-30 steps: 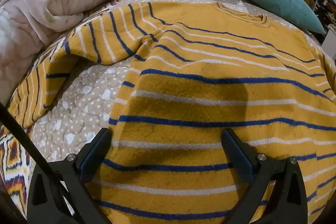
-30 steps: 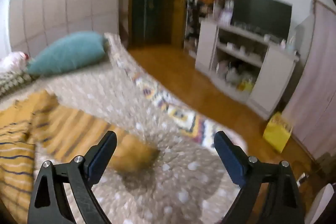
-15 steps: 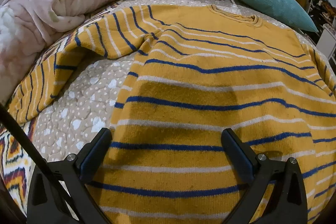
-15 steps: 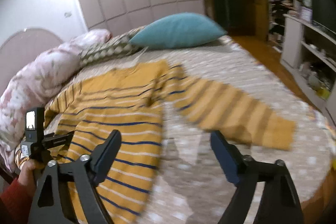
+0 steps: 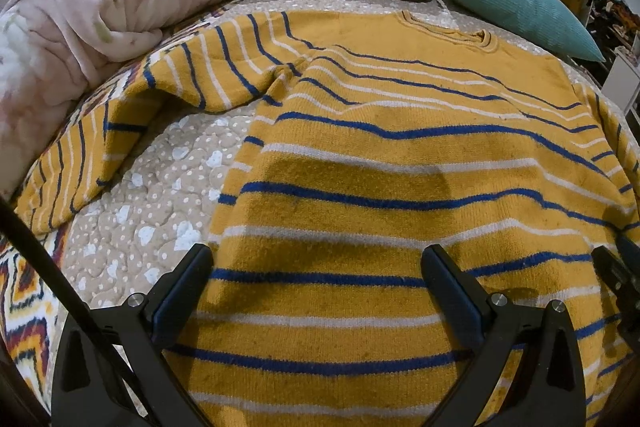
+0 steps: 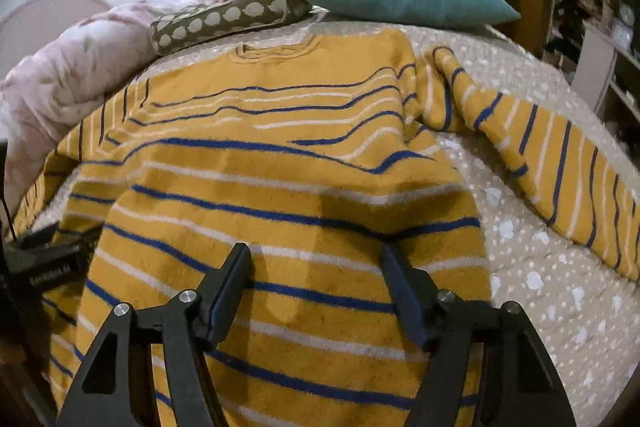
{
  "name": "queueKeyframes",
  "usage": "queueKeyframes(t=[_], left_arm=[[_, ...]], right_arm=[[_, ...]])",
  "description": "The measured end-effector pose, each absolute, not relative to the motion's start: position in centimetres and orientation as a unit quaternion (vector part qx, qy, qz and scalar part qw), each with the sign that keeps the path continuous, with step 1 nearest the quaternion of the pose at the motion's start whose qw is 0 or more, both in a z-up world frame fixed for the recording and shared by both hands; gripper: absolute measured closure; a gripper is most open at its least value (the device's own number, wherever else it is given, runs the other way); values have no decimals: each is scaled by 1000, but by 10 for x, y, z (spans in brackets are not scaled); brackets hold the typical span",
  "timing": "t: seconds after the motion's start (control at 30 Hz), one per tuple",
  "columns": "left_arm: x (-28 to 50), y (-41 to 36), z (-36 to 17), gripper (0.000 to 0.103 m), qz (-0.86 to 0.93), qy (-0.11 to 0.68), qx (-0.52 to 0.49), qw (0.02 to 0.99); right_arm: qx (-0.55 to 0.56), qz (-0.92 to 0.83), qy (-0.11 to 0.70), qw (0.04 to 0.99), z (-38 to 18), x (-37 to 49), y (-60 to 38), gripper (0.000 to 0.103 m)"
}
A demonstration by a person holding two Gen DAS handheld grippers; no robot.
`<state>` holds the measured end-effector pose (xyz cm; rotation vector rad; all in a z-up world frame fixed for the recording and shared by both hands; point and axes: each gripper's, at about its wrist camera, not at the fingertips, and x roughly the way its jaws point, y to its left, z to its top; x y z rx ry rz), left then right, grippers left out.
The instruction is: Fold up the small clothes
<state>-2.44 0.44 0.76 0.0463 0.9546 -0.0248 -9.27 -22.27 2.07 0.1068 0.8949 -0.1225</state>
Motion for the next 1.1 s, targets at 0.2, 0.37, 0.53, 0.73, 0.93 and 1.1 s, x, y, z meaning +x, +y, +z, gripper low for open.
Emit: queueKeyframes(t=[0.2,0.37,0.53,0.73,0.93,1.1], left_arm=[[-26,1,8,0,-7,457,26,889],[-31,5,9,0,-11,459,19,888],[-37,14,13,0,-44,466,11,883],[-40,21,31,0,3,449,31,893],[-42,57,31,0,42,456,29,889],[-49,63,17,0,33,489,-12,871]], right_arm=[[28,-63,433,899,16,-91,-215,23],[24,-65,429,901,15,-94,-214,21],[21,-57,436,898,12,-90,-214,13],[17,-59,440,896,24,-83,-216,10],[-42,-188,385,903,48,-104,-234,11],[-87,-255,393,879,26,-118,-234,19]])
